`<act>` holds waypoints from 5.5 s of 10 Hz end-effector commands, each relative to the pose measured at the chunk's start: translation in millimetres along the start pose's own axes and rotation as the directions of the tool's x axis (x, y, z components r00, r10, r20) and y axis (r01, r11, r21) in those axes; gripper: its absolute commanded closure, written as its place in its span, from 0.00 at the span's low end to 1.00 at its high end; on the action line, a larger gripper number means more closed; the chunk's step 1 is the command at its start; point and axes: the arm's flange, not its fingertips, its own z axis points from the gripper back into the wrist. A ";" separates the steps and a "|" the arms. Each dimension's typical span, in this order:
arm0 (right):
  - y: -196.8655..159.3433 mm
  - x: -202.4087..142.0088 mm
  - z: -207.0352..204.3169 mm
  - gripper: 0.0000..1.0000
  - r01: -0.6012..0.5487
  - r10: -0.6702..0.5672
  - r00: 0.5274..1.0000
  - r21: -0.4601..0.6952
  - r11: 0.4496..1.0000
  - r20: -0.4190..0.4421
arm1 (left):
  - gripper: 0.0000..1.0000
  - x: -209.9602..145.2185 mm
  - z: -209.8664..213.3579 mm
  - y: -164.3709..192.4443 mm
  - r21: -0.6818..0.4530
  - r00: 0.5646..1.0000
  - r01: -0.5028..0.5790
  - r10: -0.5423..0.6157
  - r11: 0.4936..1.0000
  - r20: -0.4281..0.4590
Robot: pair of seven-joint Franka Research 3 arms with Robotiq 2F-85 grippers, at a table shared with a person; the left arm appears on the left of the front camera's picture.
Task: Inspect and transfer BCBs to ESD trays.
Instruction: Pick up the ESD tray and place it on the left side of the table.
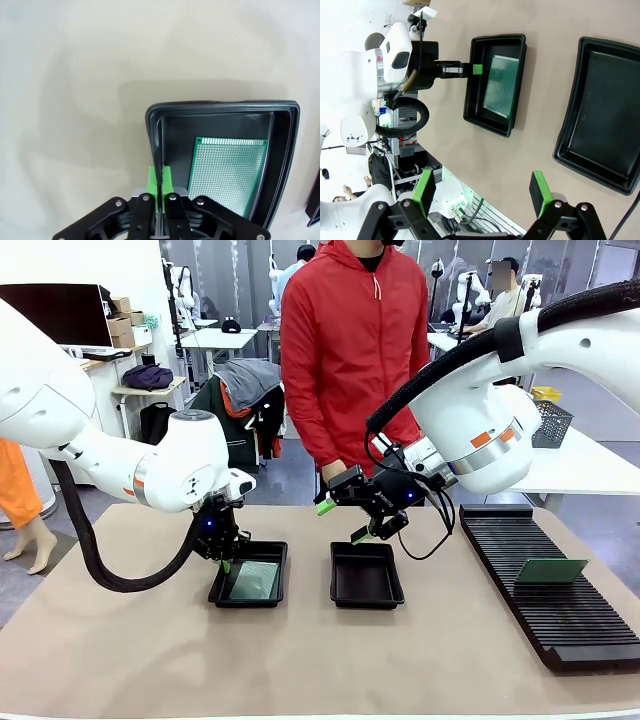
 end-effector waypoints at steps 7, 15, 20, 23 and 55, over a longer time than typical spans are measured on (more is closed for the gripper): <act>3.0 1.2 1.0 0.00 0.011 -0.011 1.000 -0.016 1.000 -0.002 | 0.97 -2.0 -0.1 10.7 -0.050 1.000 0.006 -0.006 0.999 -0.003; 3.0 1.2 1.0 0.00 0.011 -0.011 1.000 -0.016 1.000 -0.002 | 0.97 -17.8 12.9 85.4 -0.278 0.999 0.029 -0.021 0.960 0.030; 3.0 1.2 1.0 0.00 0.011 -0.011 1.000 -0.016 1.000 -0.002 | 0.97 -25.1 49.3 164.2 -0.280 0.997 0.053 -0.037 0.959 0.060; 3.0 1.2 1.0 0.00 0.011 -0.011 1.000 -0.016 1.000 -0.002 | 0.97 -24.7 56.5 230.6 -0.263 0.998 0.045 -0.030 0.964 0.064; 3.0 1.2 1.0 0.00 0.011 -0.011 1.000 -0.016 1.000 -0.002 | 0.00 -63.0 122.4 249.5 0.099 0.999 -0.012 0.015 0.995 -0.033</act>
